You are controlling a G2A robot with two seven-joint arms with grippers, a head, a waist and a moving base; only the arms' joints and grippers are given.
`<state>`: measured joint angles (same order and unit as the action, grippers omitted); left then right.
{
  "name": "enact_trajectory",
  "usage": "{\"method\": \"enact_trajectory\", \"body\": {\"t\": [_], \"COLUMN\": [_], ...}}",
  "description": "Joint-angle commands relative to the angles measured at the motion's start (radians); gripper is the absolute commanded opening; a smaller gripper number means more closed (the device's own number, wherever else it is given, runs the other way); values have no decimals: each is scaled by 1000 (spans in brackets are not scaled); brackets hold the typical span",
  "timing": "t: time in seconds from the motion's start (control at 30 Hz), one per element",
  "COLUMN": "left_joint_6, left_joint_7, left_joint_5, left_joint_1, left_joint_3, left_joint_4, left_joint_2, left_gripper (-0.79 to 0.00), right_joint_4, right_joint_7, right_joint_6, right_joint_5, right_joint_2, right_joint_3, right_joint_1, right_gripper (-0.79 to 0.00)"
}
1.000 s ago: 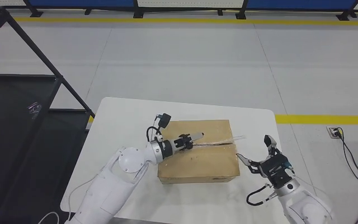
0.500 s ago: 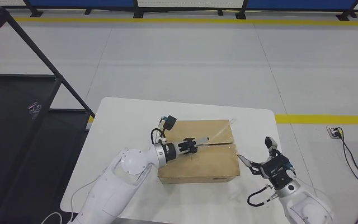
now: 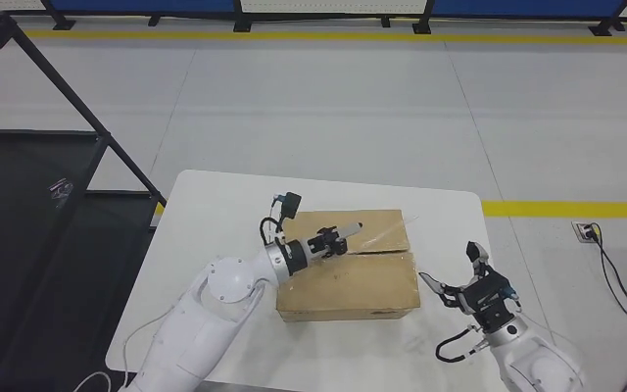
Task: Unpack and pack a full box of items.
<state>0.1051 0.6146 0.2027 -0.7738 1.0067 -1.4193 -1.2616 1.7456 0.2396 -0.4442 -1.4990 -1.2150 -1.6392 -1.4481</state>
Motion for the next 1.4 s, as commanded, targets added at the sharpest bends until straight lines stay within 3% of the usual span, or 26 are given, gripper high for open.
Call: {"method": "enact_trajectory", "body": {"t": [0.0,0.5,0.87,1.37], "left_joint_6": [-4,-32,-41,-33], "left_joint_7": [-14,-26,-18,-53], "left_joint_5": [9,-50,-64,-72], "left_joint_1": [-5,18,34,91], "left_joint_3": [17,-78,-115,-168], "left_joint_4": [2,52,48,117], "left_joint_2": [1,-30,-49,-89], "left_gripper": [0,0,0,0], "right_joint_4": [-5,-39,-64,-97], "right_joint_7": [3,6,25,38], "right_joint_6": [-3,-20,-21,-22], "right_joint_5": [2,15,27,47], "right_joint_2": [1,11,18,26], "right_joint_3": [0,-4,-7,-13], "right_joint_1": [2,26,26,26], "right_gripper": [0,0,0,0]}}
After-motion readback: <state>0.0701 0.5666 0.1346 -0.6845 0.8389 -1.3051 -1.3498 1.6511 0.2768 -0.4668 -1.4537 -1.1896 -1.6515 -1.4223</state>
